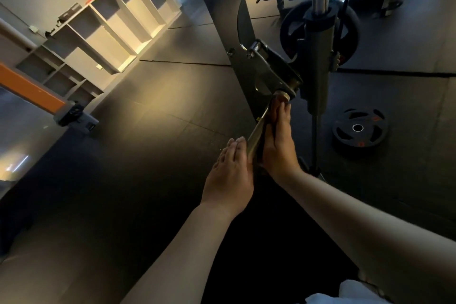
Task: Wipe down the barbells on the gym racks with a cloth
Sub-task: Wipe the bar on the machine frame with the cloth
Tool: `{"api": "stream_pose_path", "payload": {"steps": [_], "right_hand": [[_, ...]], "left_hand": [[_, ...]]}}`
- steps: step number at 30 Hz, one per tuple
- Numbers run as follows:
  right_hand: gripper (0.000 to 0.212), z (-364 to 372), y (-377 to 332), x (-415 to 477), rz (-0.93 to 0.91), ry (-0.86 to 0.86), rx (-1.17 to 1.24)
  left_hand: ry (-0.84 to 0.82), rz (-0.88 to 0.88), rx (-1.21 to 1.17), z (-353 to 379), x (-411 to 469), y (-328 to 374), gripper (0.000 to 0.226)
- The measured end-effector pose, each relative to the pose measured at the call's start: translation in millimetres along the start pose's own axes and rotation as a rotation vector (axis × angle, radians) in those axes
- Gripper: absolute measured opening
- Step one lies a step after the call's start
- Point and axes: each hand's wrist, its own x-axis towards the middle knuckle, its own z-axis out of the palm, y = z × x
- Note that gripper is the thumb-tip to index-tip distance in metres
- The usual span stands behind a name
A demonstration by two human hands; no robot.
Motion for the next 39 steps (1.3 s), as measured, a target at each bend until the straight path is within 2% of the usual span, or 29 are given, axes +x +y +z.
{"api": "stream_pose_path", "payload": {"steps": [4,8,13,16,20,23,28,33,39], "right_hand": [[0.067,0.0,-3.1,0.6,-0.018,0.025,0.014],[0.066,5.7,-0.2,-22.6,-0.003,-0.027,0.004],[0.069,-2.6,-5.0,9.2,-0.017,0.016,-0.005],[0.069,4.0,-4.3,-6.6,-0.023,0.009,-0.006],[0.061,21.0,15.7,-54.5,-0.160,-0.054,-0.183],[0.053,18.8,19.0,-37.9,-0.181,-0.006,-0.252],[0.058,24.1,11.0,-30.9,-0.123,0.009,-0.022],[0.064,41.7,26.2,-85.5,-0.164,-0.081,-0.023],[0.060,28.5,10.6,-52.7,-0.109,-0.042,-0.011]], "left_hand": [[0.005,-0.026,0.007,2.1,-10.0,-1.3,0.064],[0.012,-0.014,0.004,3.7,-10.0,-2.9,0.063],[0.027,-0.022,0.003,3.1,-15.2,-3.4,0.064],[0.031,-0.020,0.005,3.2,-21.8,-3.8,0.064],[0.051,-0.001,0.022,5.1,-29.3,-6.8,0.060],[0.054,0.014,0.025,5.5,-35.7,-12.1,0.060],[0.032,0.009,0.044,4.7,-48.9,-17.6,0.062],[0.045,0.011,0.028,9.3,-47.6,-19.7,0.057],[0.025,0.010,0.017,3.8,-63.0,-29.8,0.060]]}}
